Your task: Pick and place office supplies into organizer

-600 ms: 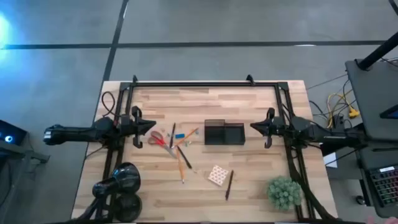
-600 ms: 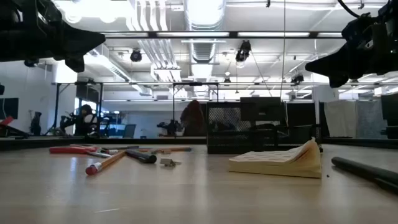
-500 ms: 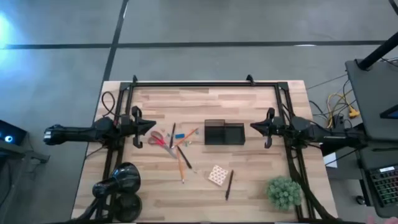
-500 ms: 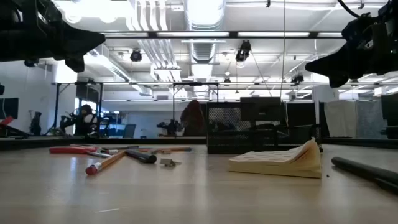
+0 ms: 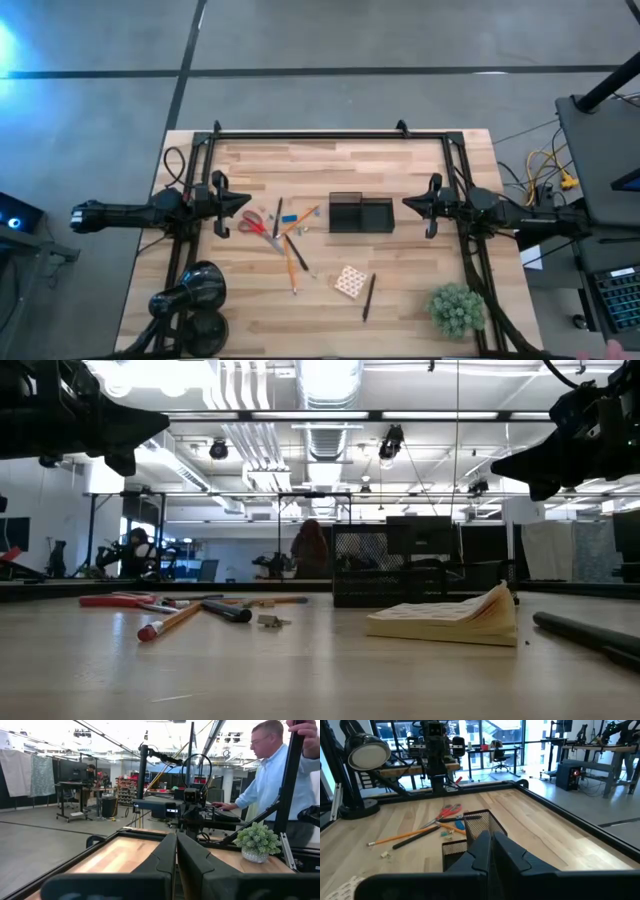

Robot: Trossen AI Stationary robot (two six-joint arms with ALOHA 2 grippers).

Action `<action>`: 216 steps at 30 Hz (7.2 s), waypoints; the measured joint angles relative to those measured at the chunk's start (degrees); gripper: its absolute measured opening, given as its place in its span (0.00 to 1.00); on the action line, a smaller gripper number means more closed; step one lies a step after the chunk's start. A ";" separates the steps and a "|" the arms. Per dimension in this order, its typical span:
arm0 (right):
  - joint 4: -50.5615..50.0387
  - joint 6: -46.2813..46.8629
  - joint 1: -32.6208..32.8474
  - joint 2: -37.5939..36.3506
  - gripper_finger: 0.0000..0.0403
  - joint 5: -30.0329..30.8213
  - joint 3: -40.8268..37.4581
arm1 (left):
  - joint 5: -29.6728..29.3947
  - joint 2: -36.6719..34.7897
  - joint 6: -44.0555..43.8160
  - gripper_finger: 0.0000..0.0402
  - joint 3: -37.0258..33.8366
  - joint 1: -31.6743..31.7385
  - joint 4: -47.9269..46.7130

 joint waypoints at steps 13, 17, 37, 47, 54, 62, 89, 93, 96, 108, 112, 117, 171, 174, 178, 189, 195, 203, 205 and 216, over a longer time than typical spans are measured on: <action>0.00 0.00 0.01 0.01 0.03 0.00 0.00 | 0.00 0.00 0.01 0.00 0.00 0.02 0.01; 0.00 0.00 0.00 0.01 0.03 0.00 0.00 | 0.00 0.00 0.01 0.00 0.00 0.01 0.01; 1.65 7.74 0.05 -0.01 0.03 -1.75 0.00 | 0.00 0.00 0.01 0.00 0.00 0.00 0.01; 16.97 58.06 0.04 0.08 0.03 -4.64 0.00 | 0.00 0.00 0.01 0.00 0.00 0.01 0.01; 24.63 54.49 0.05 0.64 0.03 -2.91 0.02 | -0.02 0.00 0.01 0.00 0.00 0.02 0.01; 47.27 39.38 0.04 5.71 0.03 14.95 0.23 | -0.02 0.48 -0.32 0.00 0.00 -0.01 13.35; -35.74 36.98 -13.69 39.98 0.03 15.00 57.80 | -13.97 28.65 -7.46 0.00 49.17 0.04 -45.58; -42.52 35.60 -14.12 44.64 0.09 15.01 60.20 | -11.31 36.82 -8.20 0.00 57.10 0.06 -53.98; -44.76 35.39 -14.12 48.34 0.18 14.73 60.29 | -11.10 42.50 -11.60 0.02 61.26 0.56 -63.67; -49.28 28.68 -14.73 59.40 0.50 9.60 66.34 | -0.09 60.64 12.10 0.21 64.42 0.76 -80.71; -49.76 26.59 -14.73 60.38 0.50 7.89 67.13 | -0.45 64.54 16.56 0.21 62.71 0.91 -80.70; -49.68 26.41 -14.73 60.25 0.48 7.08 65.78 | 0.68 70.48 14.51 0.21 58.58 1.58 -80.10; -49.75 35.80 -14.86 59.15 0.48 7.58 60.74 | 10.46 72.66 -114.16 0.17 40.97 10.03 -65.44; -49.75 35.48 -14.86 59.15 0.48 7.58 60.76 | 10.71 72.64 -104.80 0.17 42.09 10.03 -64.55; -49.72 33.90 -14.86 59.15 0.48 7.63 60.76 | 12.19 72.52 -92.41 0.17 43.67 10.05 -64.60; -49.70 32.81 -14.88 59.13 0.48 7.69 60.74 | 11.89 73.24 -95.15 0.17 44.39 10.31 -63.44; -49.68 32.37 -14.88 59.13 0.48 7.67 60.74 | 3.26 72.91 -102.13 0.18 44.76 8.83 -64.63; -49.70 30.99 -14.88 59.13 0.48 7.66 60.74 | 8.35 72.50 -106.56 0.36 44.46 8.67 -67.01; -49.70 30.80 -14.88 59.13 0.48 7.67 60.74 | 9.19 72.50 -109.07 0.43 44.66 8.52 -66.90; -49.70 29.77 -14.88 59.13 0.48 9.09 60.74 | 8.30 73.47 -112.62 0.50 44.35 8.54 -65.99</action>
